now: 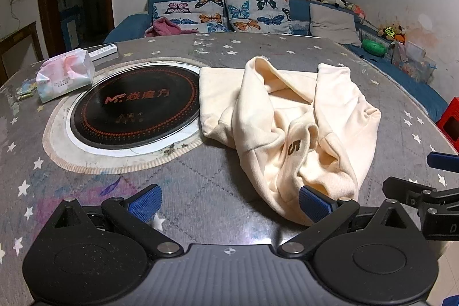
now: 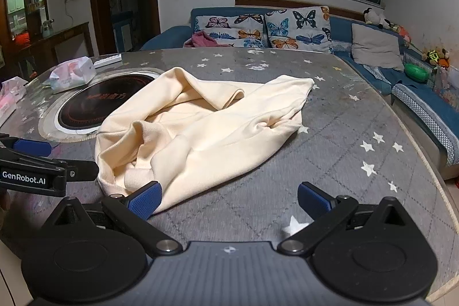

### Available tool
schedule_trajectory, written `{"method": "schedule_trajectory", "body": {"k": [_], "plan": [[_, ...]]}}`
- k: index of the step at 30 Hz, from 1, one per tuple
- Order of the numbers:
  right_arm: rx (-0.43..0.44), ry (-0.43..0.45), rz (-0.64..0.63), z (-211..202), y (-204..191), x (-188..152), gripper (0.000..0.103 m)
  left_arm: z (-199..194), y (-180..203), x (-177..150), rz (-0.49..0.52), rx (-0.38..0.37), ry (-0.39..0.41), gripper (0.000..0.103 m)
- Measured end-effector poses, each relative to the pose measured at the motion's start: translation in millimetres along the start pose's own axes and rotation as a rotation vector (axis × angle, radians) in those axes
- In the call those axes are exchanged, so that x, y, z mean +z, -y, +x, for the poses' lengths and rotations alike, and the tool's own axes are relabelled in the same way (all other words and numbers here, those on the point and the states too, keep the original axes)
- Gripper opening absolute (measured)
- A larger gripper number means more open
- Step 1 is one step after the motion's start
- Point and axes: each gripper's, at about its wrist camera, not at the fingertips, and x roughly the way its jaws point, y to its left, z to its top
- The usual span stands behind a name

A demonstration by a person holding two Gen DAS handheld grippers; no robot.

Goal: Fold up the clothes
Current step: 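Move both grippers toward the crumpled cream sweatshirt on the table, then grasp the sweatshirt hem with the left gripper while the right gripper grasps the hem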

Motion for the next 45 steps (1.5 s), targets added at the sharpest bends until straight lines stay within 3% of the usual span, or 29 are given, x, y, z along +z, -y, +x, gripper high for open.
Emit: {"method": "schedule_trajectory", "body": {"k": [15, 20, 26, 33, 36, 39, 41, 43, 45], "plan": [[0.03, -0.025, 0.015, 24.0, 16.1, 27.5, 0.095, 20.3, 2.3, 42.3, 0.048, 0.002, 0.033, 0.101], [0.046, -0.041, 0.033, 42.3, 29.6, 44.7, 0.09, 39.4, 8.4, 69.1, 0.097, 0.003, 0.055, 0.094], [0.064, -0.052, 0.055, 65.1, 46.5, 66.4, 0.084, 73.3, 12.1, 104.8, 0.106, -0.003, 0.064, 0.093], [0.064, -0.058, 0.081, 96.6, 67.5, 92.6, 0.075, 119.4, 17.9, 129.0, 0.102, -0.029, 0.014, 0.093], [0.067, -0.067, 0.105, 111.3, 76.5, 102.6, 0.069, 135.0, 19.1, 132.0, 0.096, -0.051, -0.009, 0.078], [0.076, -0.077, 0.121, 128.4, 83.6, 113.8, 0.064, 145.6, 19.2, 132.8, 0.083, -0.085, -0.025, 0.054], [0.082, -0.079, 0.125, 137.8, 84.3, 119.6, 0.061, 149.6, 19.0, 132.0, 0.08, -0.111, -0.026, 0.03], [0.092, -0.09, 0.128, 149.9, 83.7, 126.0, 0.059, 151.3, 18.6, 130.6, 0.08, -0.135, -0.022, 0.013], [0.092, -0.102, 0.124, 163.9, 80.5, 131.4, 0.056, 150.7, 18.0, 129.4, 0.08, -0.147, -0.009, 0.006]]}}
